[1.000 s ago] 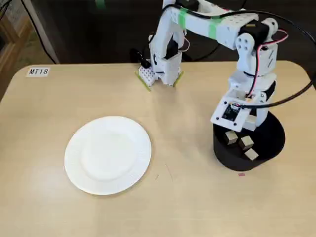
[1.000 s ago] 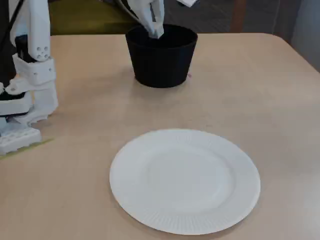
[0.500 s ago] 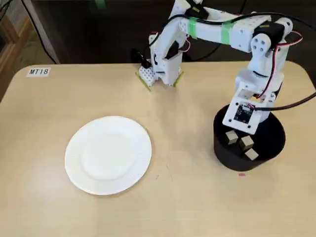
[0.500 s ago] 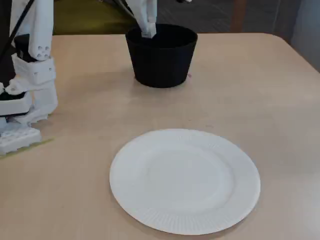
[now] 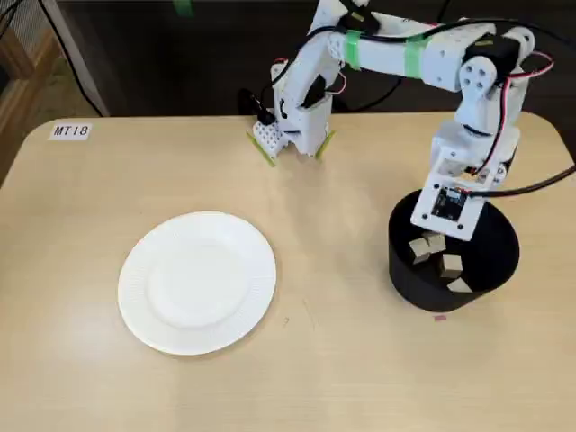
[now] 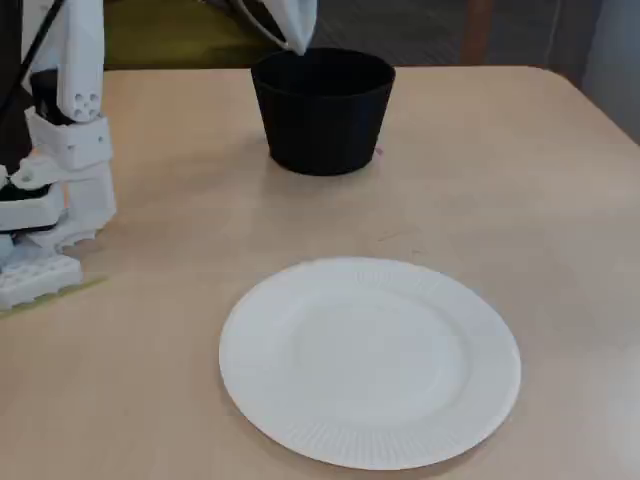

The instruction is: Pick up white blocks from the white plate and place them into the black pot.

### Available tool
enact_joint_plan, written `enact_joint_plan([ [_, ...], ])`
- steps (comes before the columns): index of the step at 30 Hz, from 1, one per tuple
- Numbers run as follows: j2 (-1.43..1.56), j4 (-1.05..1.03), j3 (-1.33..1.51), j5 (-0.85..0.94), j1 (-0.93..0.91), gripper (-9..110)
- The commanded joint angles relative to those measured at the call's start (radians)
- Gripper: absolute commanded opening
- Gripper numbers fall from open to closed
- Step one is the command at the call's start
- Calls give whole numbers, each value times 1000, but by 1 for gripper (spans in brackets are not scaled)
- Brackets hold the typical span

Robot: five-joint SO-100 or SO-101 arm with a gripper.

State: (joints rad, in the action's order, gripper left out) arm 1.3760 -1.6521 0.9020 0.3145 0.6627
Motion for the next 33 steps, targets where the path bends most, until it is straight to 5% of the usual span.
enact_joint_plan([
  [1,290,11,-40,-37,-118,-2],
  [4,588,91,89,-109,-259,-2],
  [8,1160,422,663,-247,-445,-2],
  [15,1876,635,1519,-422,-416,-2],
  [33,1876,500,2049,-261,-634,-2],
])
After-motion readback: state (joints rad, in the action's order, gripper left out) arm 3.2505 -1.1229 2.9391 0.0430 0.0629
